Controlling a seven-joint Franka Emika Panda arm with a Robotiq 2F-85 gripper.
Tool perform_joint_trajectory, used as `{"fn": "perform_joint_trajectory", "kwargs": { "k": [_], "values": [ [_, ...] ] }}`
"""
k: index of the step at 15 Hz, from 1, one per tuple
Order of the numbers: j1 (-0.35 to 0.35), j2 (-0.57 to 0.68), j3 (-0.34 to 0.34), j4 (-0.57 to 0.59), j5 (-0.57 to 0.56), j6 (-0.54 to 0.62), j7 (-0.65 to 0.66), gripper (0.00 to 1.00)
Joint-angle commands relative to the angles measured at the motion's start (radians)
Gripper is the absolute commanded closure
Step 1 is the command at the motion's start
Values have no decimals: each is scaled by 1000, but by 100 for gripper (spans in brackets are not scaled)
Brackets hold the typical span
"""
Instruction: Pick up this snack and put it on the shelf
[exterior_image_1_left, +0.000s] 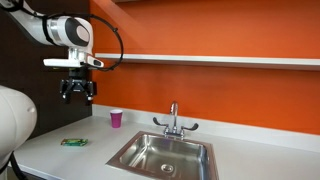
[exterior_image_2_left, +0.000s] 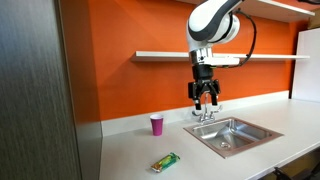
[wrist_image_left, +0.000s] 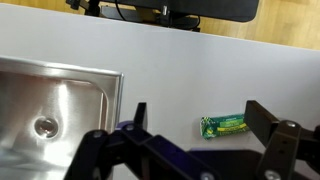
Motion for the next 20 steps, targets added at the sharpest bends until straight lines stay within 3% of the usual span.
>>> {"fn": "perform_joint_trajectory", "kwargs": {
  "k": [1,8,20],
  "values": [
    [16,124,24,85,18,37,-3,0],
    [18,292,29,177,13,131,-13,0],
    [28,494,39,216,-25,277,25,0]
  ]
}}
